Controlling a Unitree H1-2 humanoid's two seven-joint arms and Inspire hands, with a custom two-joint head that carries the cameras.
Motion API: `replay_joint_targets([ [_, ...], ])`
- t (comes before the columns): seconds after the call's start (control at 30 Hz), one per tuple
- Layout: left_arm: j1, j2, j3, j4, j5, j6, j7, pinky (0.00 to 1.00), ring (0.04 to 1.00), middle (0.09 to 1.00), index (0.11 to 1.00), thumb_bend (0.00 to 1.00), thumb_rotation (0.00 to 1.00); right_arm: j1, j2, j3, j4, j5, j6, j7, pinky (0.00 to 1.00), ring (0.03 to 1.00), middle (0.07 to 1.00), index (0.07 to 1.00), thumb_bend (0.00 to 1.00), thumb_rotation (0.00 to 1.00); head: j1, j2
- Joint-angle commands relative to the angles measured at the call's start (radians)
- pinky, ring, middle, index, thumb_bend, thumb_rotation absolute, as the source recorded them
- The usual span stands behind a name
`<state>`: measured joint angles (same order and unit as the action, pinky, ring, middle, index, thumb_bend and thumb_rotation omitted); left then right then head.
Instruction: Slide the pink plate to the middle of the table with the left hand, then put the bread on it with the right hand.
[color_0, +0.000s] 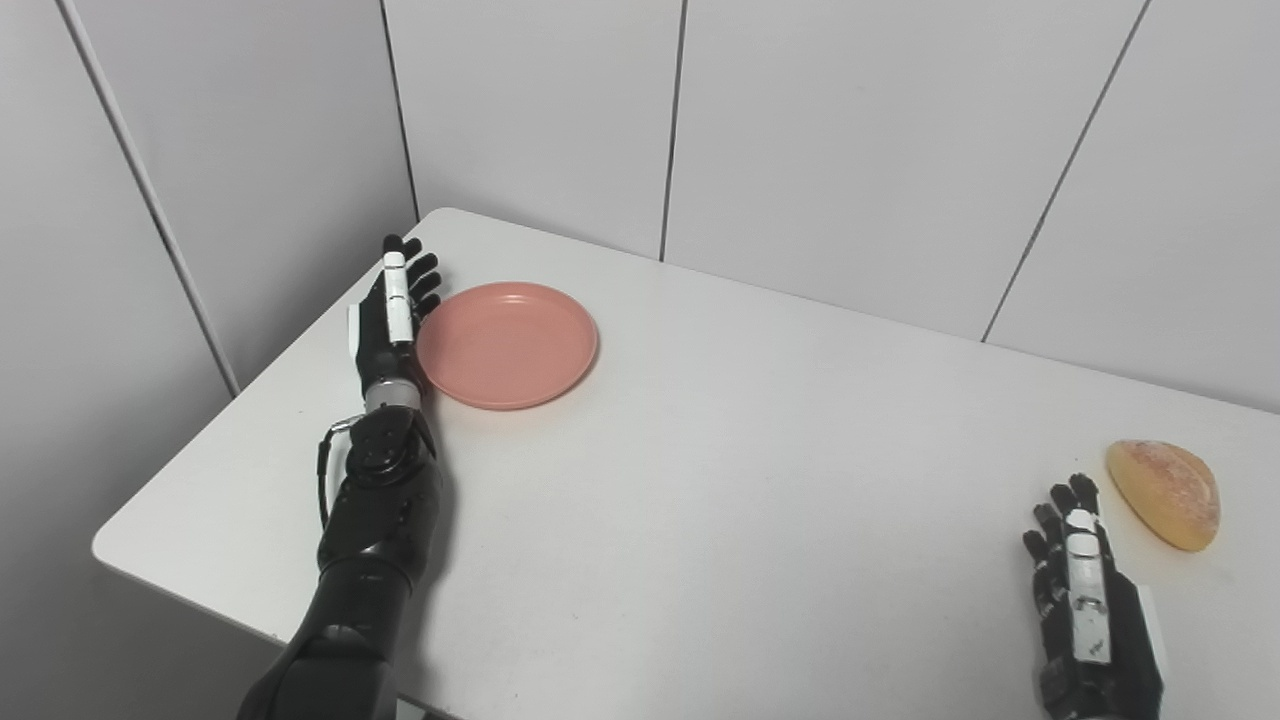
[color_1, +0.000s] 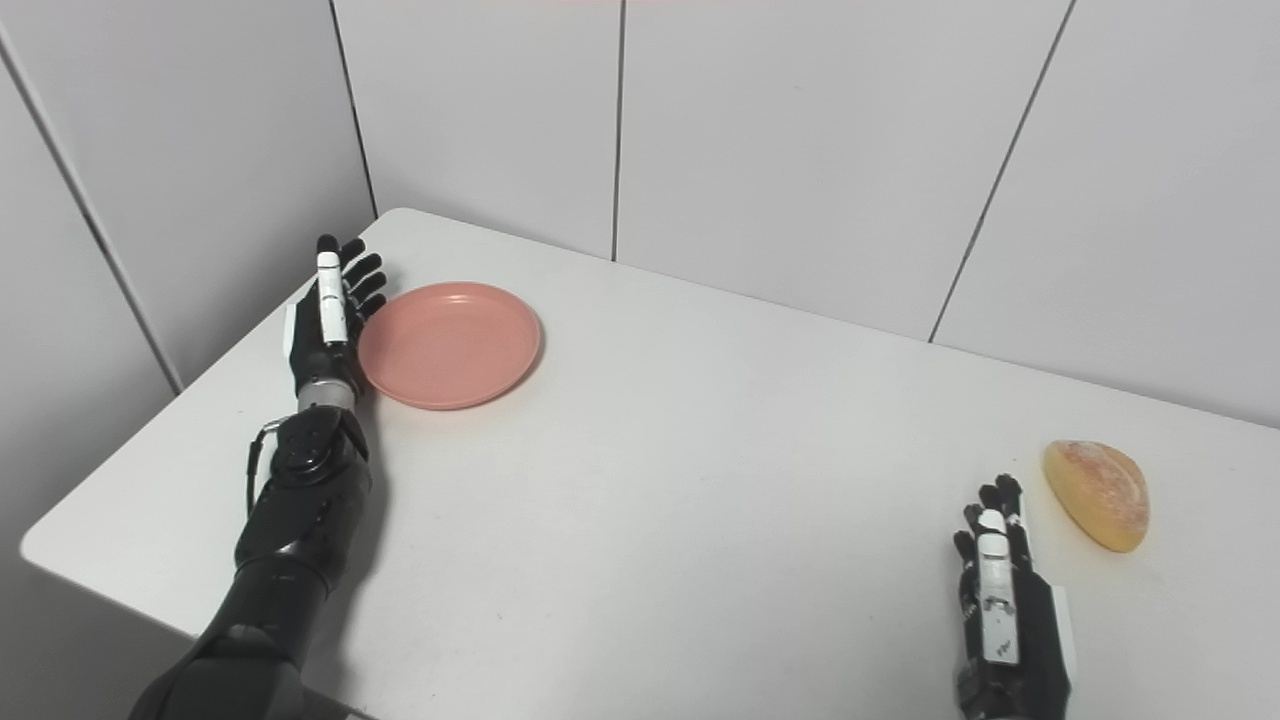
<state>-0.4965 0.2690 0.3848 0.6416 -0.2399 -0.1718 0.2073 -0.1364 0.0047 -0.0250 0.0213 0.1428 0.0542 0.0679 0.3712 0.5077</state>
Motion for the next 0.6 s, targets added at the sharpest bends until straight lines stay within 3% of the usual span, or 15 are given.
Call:
replay_joint_targets([
  [0.0,-0.05,0.017,-0.015,-0.007,0.008,-0.016,-0.021,0.85,0.844,0.828,0.812,0.68,1.0,-0.02,0.001,-0.004,-0.039,0.001,-0.014,-0.003,1.0,1.0,1.0,1.0,0.56,0.86,0.001,0.001],
  [0.4,-0.053,-0.023,-0.034,-0.023,-0.016,0.017,-0.024,0.83,0.833,0.819,0.812,0.68,1.0,-0.018,0.002,0.001,-0.054,-0.01,-0.005,-0.014,1.0,1.0,1.0,1.0,0.55,0.86,0.007,0.008],
  [0.57,-0.043,-0.046,-0.05,-0.07,-0.031,0.07,-0.041,0.84,0.838,0.824,0.815,0.68,1.0,-0.023,0.0,0.003,-0.047,-0.016,-0.011,-0.016,1.0,1.0,1.0,1.0,0.55,0.87,0.004,0.009],
])
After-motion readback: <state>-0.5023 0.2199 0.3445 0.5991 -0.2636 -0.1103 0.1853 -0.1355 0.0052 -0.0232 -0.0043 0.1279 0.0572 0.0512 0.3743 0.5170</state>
